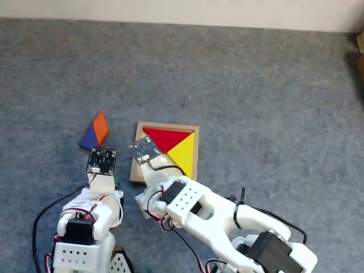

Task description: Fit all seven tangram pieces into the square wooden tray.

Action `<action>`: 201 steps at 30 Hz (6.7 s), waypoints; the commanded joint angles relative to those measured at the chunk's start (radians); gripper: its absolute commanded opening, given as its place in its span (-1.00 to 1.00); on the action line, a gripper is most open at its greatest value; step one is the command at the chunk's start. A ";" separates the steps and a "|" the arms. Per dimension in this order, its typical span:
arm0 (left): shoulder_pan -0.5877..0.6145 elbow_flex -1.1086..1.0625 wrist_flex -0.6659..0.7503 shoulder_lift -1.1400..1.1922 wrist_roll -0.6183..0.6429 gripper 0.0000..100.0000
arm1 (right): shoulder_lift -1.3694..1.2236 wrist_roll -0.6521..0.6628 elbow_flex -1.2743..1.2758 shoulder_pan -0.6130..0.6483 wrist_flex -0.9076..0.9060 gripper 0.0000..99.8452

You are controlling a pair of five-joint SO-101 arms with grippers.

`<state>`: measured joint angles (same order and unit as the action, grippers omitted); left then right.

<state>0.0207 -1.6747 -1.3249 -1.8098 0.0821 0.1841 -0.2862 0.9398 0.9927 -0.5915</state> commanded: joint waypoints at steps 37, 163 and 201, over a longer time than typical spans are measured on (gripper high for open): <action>0.001 -0.021 -0.006 -0.008 0.005 -0.99 | 0.196 0.244 -0.099 -0.142 -0.251 -0.89; 0.001 -0.021 -0.006 -0.008 0.005 -0.99 | 0.073 0.351 -0.222 -0.163 -0.283 -0.77; 0.001 -0.021 -0.006 -0.008 0.005 -0.99 | 0.084 0.735 -0.157 -0.348 -0.113 -0.64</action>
<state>0.0207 -1.6747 -1.3249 -1.8098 0.0821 0.2102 0.4427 0.7925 0.6613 -0.7204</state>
